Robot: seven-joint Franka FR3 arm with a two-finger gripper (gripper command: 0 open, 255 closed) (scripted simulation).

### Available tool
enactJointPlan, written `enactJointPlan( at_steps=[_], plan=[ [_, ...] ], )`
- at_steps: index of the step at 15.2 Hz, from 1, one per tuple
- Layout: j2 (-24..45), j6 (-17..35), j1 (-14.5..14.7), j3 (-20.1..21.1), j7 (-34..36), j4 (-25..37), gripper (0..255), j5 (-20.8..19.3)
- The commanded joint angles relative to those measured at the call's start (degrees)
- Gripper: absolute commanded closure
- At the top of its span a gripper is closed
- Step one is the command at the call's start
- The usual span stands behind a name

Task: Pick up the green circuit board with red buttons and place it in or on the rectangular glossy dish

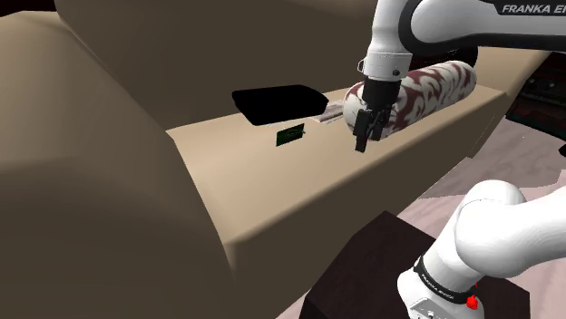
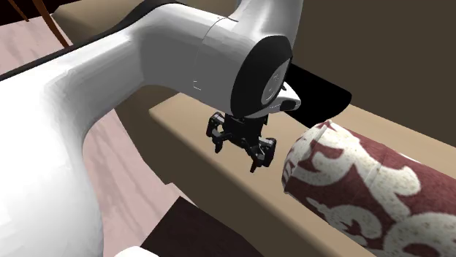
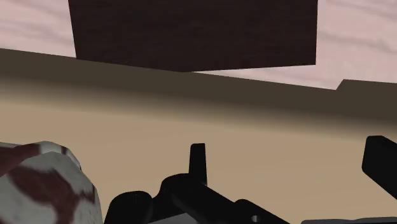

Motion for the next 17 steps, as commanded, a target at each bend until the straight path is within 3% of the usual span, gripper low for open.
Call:
enactJointPlan(
  at_steps=[1,8,17],
  plan=[
    [0.0,0.0,0.0,0.0,0.0,0.0,0,0.0],
    [13.58,8.44,7.5,-6.83,-29.78,8.09,0,-5.95],
    [28.84,15.85,16.53,-10.27,-65.63,20.77,0,-6.09]
  ],
)
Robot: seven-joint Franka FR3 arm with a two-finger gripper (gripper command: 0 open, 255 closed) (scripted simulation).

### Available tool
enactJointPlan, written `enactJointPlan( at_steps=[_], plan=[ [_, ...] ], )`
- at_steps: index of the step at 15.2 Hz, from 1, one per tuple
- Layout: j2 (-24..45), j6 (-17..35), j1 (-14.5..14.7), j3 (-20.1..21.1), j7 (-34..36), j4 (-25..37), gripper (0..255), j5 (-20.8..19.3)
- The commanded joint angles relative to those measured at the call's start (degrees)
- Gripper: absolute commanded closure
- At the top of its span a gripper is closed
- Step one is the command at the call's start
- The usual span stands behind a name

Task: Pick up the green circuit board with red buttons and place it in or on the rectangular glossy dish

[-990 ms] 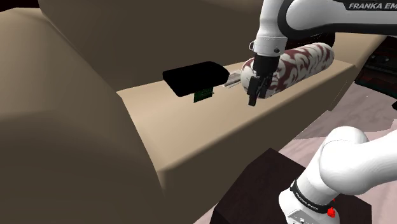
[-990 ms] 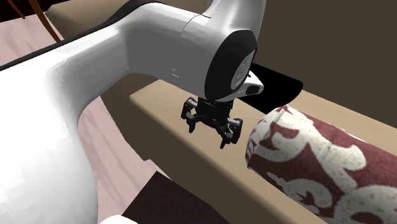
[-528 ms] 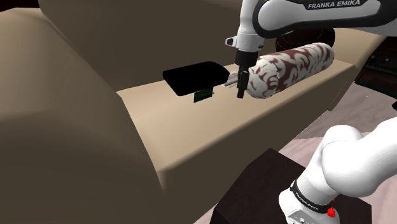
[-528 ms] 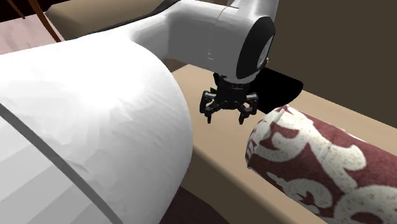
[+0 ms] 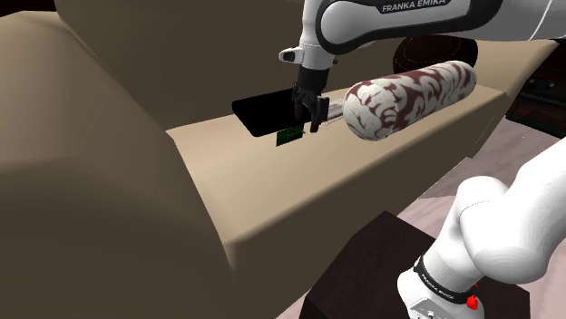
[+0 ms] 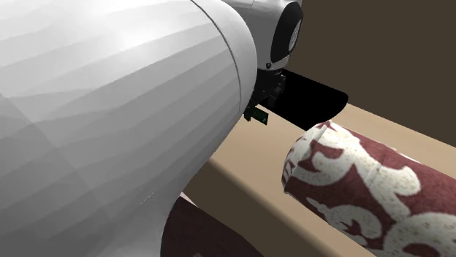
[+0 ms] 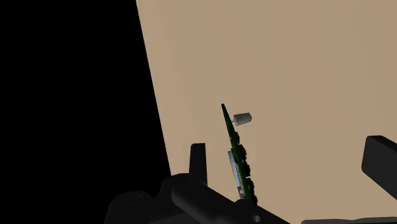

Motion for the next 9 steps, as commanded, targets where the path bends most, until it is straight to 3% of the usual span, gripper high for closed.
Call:
enactJointPlan(
  at_steps=[1,2,9],
  plan=[
    [3.0,1.42,1.81,-0.28,-8.51,2.69,0,0.48],
    [4.01,1.85,2.49,-0.24,-11.56,3.69,0,0.73],
    [4.67,7.22,2.44,-0.35,-11.61,-1.04,0,0.78]
  ],
)
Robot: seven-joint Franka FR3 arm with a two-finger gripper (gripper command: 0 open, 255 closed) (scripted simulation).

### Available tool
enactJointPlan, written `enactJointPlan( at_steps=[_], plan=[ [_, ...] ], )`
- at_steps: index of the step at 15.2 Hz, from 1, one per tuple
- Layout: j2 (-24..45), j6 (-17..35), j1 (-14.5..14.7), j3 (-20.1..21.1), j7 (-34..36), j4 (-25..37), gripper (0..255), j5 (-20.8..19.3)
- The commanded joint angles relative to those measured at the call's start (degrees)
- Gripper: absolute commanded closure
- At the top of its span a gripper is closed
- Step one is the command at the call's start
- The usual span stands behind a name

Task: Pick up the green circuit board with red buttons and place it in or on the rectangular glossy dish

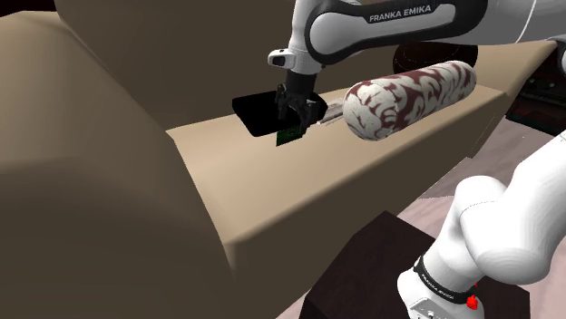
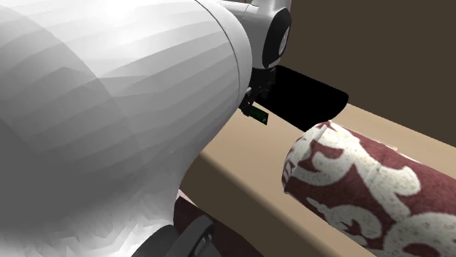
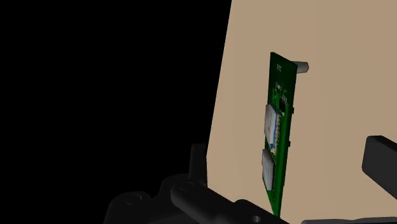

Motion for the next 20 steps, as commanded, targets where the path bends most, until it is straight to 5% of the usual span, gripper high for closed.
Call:
enactJointPlan(
  at_steps=[1,8,9,20],
  plan=[
    [2.32,0.73,0.07,-0.15,-0.38,-1.25,0,0.19],
    [2.32,0.73,0.13,-0.21,-0.37,-1.25,0,0.18],
    [1.98,0.81,0.15,-0.14,-0.26,-1.66,255,0.13],
    [2.11,-0.81,0.12,-0.15,-0.35,0.09,255,0.17]
  ],
)
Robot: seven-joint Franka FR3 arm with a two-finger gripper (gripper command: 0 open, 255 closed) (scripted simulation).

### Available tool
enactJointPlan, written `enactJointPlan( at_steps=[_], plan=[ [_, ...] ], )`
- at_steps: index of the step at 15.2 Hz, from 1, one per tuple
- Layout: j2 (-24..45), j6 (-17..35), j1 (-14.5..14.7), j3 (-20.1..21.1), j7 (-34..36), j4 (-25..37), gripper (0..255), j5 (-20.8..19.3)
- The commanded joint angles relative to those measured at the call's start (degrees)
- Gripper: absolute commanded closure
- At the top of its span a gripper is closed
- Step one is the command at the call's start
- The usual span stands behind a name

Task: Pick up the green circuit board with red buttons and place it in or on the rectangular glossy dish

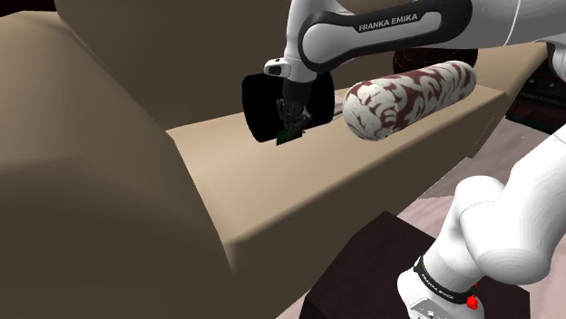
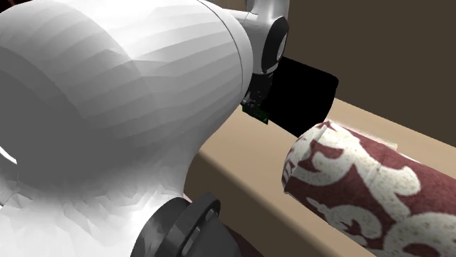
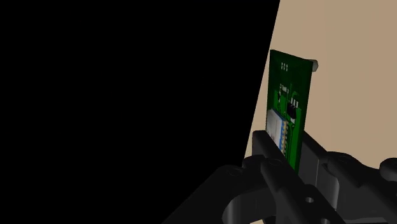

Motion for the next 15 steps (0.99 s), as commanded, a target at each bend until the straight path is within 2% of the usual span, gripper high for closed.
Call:
enactJointPlan(
  at_steps=[1,15],
  plan=[
    [-0.15,-1.48,-0.08,-0.07,-0.08,0.94,255,-0.06],
    [0.04,-12.28,0.04,0.1,-0.09,11.93,255,0.05]
  ],
)
